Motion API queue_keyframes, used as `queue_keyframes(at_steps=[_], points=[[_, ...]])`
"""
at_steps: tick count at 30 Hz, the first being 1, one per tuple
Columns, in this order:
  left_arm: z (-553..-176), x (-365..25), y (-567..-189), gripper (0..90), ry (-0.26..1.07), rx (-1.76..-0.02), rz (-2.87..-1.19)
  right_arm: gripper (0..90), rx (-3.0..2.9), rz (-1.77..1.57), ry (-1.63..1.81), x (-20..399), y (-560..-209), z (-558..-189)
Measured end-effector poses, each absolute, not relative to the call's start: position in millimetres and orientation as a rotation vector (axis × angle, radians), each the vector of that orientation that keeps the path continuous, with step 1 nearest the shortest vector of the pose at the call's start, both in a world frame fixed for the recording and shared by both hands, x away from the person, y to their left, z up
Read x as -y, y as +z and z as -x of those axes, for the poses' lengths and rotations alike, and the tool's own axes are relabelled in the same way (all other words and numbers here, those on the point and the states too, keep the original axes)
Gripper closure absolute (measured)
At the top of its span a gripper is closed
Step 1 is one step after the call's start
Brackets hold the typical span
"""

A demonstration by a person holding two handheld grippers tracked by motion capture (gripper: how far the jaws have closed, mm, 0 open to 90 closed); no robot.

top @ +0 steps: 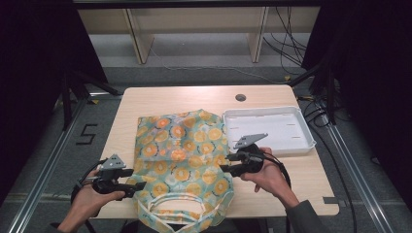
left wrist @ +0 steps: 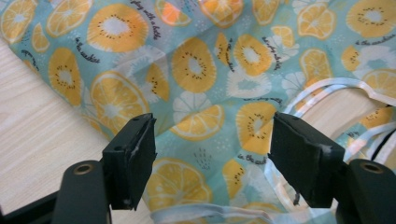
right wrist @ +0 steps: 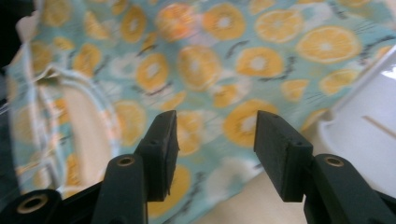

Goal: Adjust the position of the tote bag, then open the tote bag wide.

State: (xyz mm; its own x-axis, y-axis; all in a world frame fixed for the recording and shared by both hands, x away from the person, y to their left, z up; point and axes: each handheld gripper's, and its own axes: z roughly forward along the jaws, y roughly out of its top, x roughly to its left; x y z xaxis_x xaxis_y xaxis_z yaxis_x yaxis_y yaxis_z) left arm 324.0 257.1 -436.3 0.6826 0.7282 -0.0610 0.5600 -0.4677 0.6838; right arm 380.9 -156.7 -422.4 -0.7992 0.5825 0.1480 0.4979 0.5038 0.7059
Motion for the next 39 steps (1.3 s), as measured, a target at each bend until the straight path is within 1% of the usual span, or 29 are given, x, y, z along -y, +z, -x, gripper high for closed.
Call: queue_keyframes(at_steps=[2, 4, 6, 8, 9, 13, 14, 17, 18, 20, 22, 23, 24, 26, 28, 29, 30, 33, 35, 36, 39], points=[[-322.9, -257.6, -436.4, 30.6, 0.308, -0.981, -2.21, 49.8, -2.662, -0.917, 1.163, 156.3, -423.1, -371.0], [-319.8, -256.1, -437.3, 30.4, 0.291, -1.011, -2.188, 48.8, -2.686, -0.904, 1.162, 153.5, -426.7, -362.4], [-319.8, -257.0, -437.6, 30.5, 0.32, -0.973, -2.192, 48.6, -2.705, -0.878, 1.17, 150.3, -430.0, -355.6], [-319.5, -256.8, -436.7, 30.5, 0.303, -0.973, -2.206, 48.4, -2.735, -0.867, 1.191, 146.2, -431.9, -349.2], [-318.5, -255.2, -438.1, 30.5, 0.293, -1.001, -2.183, 48.1, -2.749, -0.845, 1.205, 143.0, -433.9, -346.4], [-319.7, -255.1, -440.1, 30.5, 0.294, -1.001, -2.202, 47.1, -2.782, -0.782, 1.208, 136.7, -438.5, -342.6], [-320.8, -256.1, -440.6, 30.5, 0.305, -0.978, -2.211, 46.9, -2.8, -0.777, 1.211, 135.4, -439.7, -341.6], [-318.0, -257.1, -443.8, 30.5, 0.293, -1.004, -2.208, 46.1, -2.837, -0.724, 1.219, 131.1, -442.9, -338.5], [-318.6, -259.2, -442.8, 30.5, 0.305, -0.983, -2.223, 46.1, -2.839, -0.738, 1.216, 129.9, -442.7, -336.9], [-318.7, -258.5, -443.0, 30.5, 0.307, -1.012, -2.2, 46.2, -2.844, -0.682, 1.209, 126.9, -444.2, -334.8], [-319.7, -259.4, -443.5, 30.7, 0.329, -0.986, -2.205, 46.3, -2.869, -0.664, 1.204, 125.5, -445.7, -332.2], [-319.8, -259.7, -442.8, 30.7, 0.319, -0.99, -2.224, 46.3, -2.875, -0.641, 1.199, 125.2, -446.1, -331.5], [-319.0, -258.6, -445.6, 30.7, 0.34, -0.998, -2.193, 46.3, -2.884, -0.617, 1.203, 123.8, -447.0, -330.2], [-320.5, -260.2, -444.0, 30.7, 0.328, -0.983, -2.232, 46.1, -2.894, -0.585, 1.196, 121.5, -449.0, -326.5], [-318.9, -257.8, -445.7, 30.7, 0.301, -1.015, -2.205, 45.7, -2.909, -0.557, 1.191, 120.7, -451.3, -323.8], [-319.8, -258.9, -445.6, 30.7, 0.32, -0.986, -2.221, 45.6, -2.922, -0.53, 1.181, 120.6, -452.7, -321.7], [-319.5, -259.1, -445.2, 30.7, 0.311, -0.985, -2.235, 45.6, -2.924, -0.517, 1.179, 120.7, -453.1, -320.0], [-321.4, -258.6, -446.0, 30.7, 0.336, -0.978, -2.236, 45.5, -2.946, -0.476, 1.161, 119.7, -456.6, -313.4], [-320.5, -258.2, -447.1, 30.7, 0.33, -0.973, -2.231, 45.8, -2.972, -0.421, 1.158, 118.2, -459.6, -310.5], [-318.4, -256.8, -446.4, 30.7, 0.293, -1.009, -2.226, 45.9, -2.982, -0.425, 1.155, 117.7, -460.7, -309.2], [-318.2, -255.8, -447.4, 30.7, 0.297, -1.016, -2.215, 47.7, -3.027, -0.419, 1.101, 115.1, -466.7, -306.7]])
